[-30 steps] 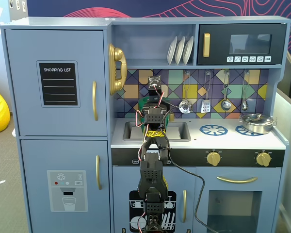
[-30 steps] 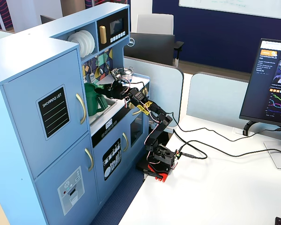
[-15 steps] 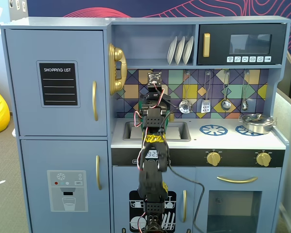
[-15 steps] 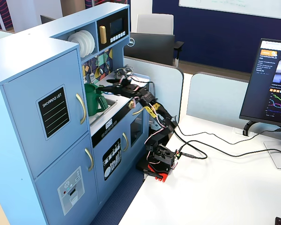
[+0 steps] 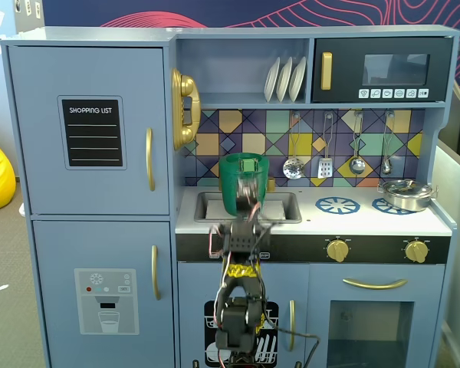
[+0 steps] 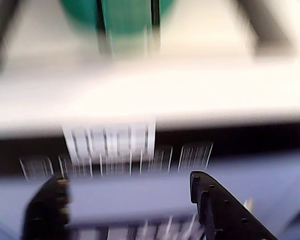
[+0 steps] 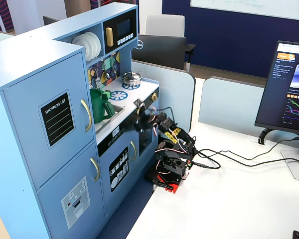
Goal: Pick up the lid from the counter and put it on the green recipient
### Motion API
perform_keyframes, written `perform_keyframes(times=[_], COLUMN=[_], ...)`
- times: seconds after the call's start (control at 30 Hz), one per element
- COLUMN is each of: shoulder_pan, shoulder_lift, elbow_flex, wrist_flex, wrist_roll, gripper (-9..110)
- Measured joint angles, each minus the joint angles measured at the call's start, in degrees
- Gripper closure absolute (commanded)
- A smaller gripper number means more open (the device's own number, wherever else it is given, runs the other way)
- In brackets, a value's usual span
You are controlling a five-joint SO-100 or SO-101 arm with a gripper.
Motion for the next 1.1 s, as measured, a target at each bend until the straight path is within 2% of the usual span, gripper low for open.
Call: perform_keyframes(times=[0.17,0.33,0.47,0.63,1.1], shoulder_pan=[-2.37,-2.11,-2.64,-3.87,-1.58], shoulder_lift=[4.57,8.61,12.57,13.89,14.41], elbow_flex=[18.63,29.27,30.94,30.94,30.94], wrist_flex=[0.53,4.22,13.18,22.76,23.38], wrist_roll=[-0.79,2.72,7.82,9.4,7.47], gripper=[100,99,99,99,99])
